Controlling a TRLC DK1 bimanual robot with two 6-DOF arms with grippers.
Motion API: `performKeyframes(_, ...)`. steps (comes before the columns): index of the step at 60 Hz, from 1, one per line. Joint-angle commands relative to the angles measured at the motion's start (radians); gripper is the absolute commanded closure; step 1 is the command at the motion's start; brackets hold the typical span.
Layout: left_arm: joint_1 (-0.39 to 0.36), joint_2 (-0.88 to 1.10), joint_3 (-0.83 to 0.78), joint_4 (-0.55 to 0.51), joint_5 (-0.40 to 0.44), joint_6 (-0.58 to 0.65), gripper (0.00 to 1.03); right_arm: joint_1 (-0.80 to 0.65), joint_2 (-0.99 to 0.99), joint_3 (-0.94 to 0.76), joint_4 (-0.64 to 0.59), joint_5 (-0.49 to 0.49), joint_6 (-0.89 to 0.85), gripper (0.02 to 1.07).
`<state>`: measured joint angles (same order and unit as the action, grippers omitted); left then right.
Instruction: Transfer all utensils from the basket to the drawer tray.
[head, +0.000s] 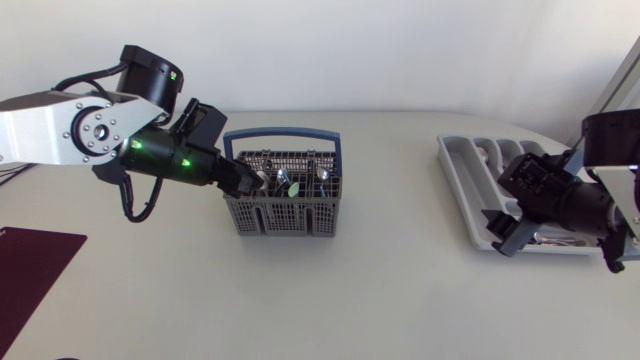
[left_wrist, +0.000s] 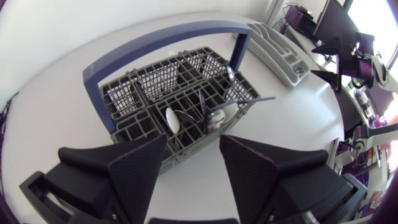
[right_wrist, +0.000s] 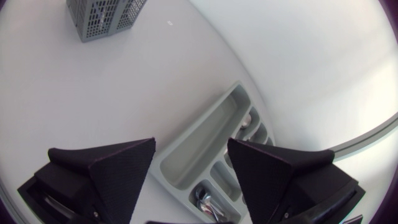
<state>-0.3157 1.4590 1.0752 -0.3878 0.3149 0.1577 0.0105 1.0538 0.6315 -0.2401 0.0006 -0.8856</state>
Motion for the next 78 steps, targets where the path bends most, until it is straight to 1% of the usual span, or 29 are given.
performKeyframes(1, 0.026, 0.037, 0.035, 0.000, 0.023, -0.020, 0.51, 0.080, -0.012, -0.001, -0.028, 0.038, 0.085, 0.22)
performKeyframes(5, 0.033, 0.064, 0.043, 0.004, 0.026, -0.020, 0.57, 0.131, -0.012, 0.004, -0.038, 0.053, 0.114, 0.22)
performKeyframes(10, 0.049, 0.090, 0.049, 0.023, 0.050, -0.018, 0.57, 0.195, -0.009, 0.014, -0.050, 0.078, 0.154, 0.22)
performKeyframes(26, 0.056, 0.146, 0.072, 0.087, 0.058, -0.020, 0.57, 0.335, 0.017, 0.048, -0.070, 0.116, 0.249, 0.22)
performKeyframes(33, 0.055, 0.170, 0.085, 0.106, 0.058, -0.026, 0.57, 0.364, 0.037, 0.051, -0.067, 0.122, 0.267, 0.22)
performKeyframes(37, 0.055, 0.184, 0.091, 0.112, 0.058, -0.029, 0.61, 0.370, 0.046, 0.051, -0.062, 0.124, 0.274, 0.22)
performKeyframes(47, 0.053, 0.205, 0.097, 0.121, 0.058, -0.027, 0.61, 0.375, 0.061, 0.048, -0.053, 0.124, 0.277, 0.21)
performKeyframes(51, 0.055, 0.212, 0.097, 0.127, 0.059, -0.027, 0.67, 0.378, 0.068, 0.045, -0.048, 0.124, 0.278, 0.21)
performKeyframes(55, 0.055, 0.218, 0.097, 0.132, 0.066, -0.027, 0.67, 0.381, 0.074, 0.040, -0.039, 0.124, 0.280, 0.21)
performKeyframes(67, 0.050, 0.236, 0.095, 0.136, 0.081, -0.037, 0.89, 0.402, 0.092, 0.023, -0.016, 0.145, 0.286, 0.21)
performKeyframes(73, 0.063, 0.231, 0.097, 0.136, 0.112, -0.046, 0.99, 0.405, 0.097, 0.017, -0.008, 0.148, 0.286, 0.21)
performKeyframes(78, 0.081, 0.219, 0.092, 0.135, 0.145, -0.058, 1.00, 0.411, 0.098, 0.014, -0.008, 0.153, 0.286, 0.21)
